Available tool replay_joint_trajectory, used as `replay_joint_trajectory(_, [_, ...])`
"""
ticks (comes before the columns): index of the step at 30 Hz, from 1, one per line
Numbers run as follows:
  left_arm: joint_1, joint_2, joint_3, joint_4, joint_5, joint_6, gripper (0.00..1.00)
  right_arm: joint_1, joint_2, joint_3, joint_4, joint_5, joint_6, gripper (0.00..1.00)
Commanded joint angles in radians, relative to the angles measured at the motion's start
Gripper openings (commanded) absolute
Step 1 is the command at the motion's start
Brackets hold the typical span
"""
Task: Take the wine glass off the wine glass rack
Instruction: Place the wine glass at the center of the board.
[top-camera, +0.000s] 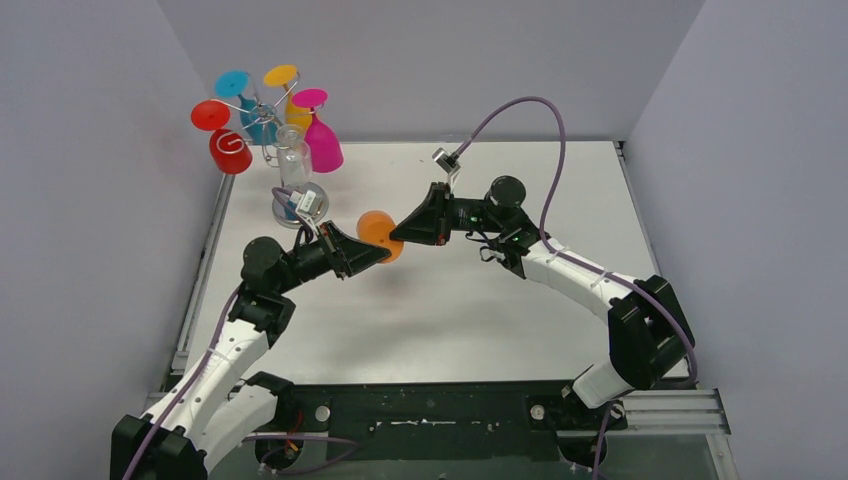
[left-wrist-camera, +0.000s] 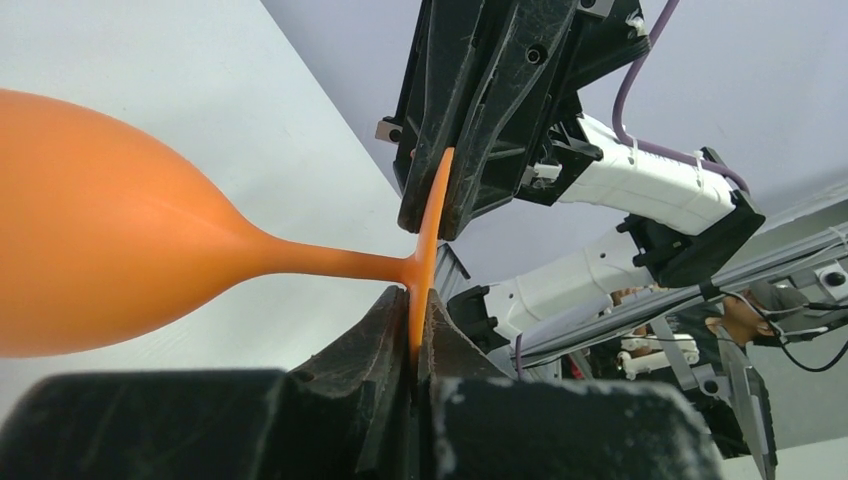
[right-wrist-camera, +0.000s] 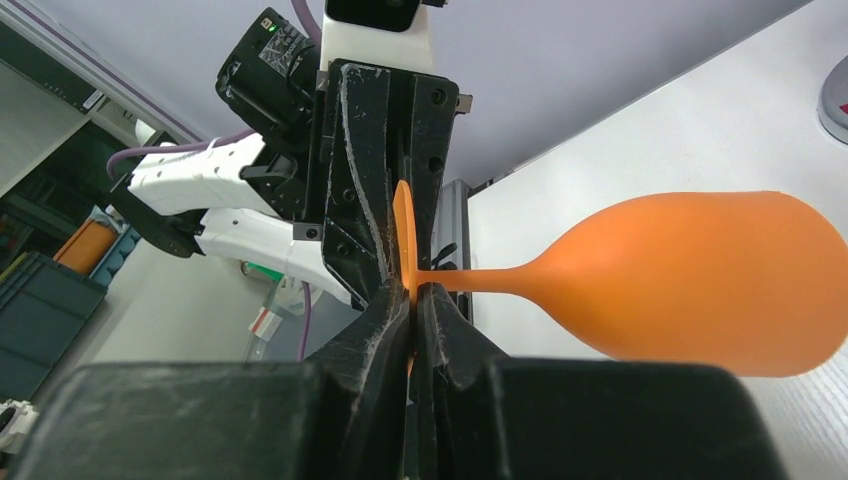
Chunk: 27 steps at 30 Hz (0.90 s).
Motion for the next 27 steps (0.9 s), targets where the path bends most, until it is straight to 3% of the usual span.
replay_joint_trajectory(1, [-0.004, -0.026, 0.019, 0.017, -0.034, 0.022, 0.00, 0.012, -0.017, 0.023, 0.111, -0.017, -0.009, 0.00])
replay_joint_trajectory(4, [-0.004, -0.033, 0.021, 0.014, -0.036, 0.032, 0.00, 0.010, -0.018, 0.027, 0.103, -0.015, -0.012, 0.02])
replay_joint_trajectory(7, [-0.009, -0.044, 0.021, 0.014, -0.027, 0.058, 0.00, 0.009, -0.020, 0.021, 0.103, -0.014, -0.014, 0.24])
replay_joint_trajectory(9, [-0.017, -0.067, 0.019, -0.003, -0.036, 0.104, 0.00, 0.003, -0.026, 0.021, 0.090, -0.002, -0.019, 0.48])
replay_joint_trajectory(12, [-0.030, -0.124, 0.022, -0.065, -0.058, 0.233, 0.00, -0.026, -0.049, -0.004, 0.068, 0.067, -0.011, 0.65])
replay_joint_trajectory(15, [-0.061, -0.200, 0.001, -0.134, -0.108, 0.429, 0.00, -0.105, -0.079, -0.047, 0.047, 0.142, 0.029, 0.71])
replay_joint_trajectory(19, [-0.097, -0.240, -0.059, -0.115, -0.123, 0.552, 0.00, -0.217, -0.120, -0.122, 0.033, 0.220, 0.135, 0.74])
replay_joint_trajectory(27, [-0.150, -0.107, -0.065, -0.140, -0.066, 0.805, 0.00, -0.282, -0.160, -0.133, -0.088, 0.225, 0.110, 0.76])
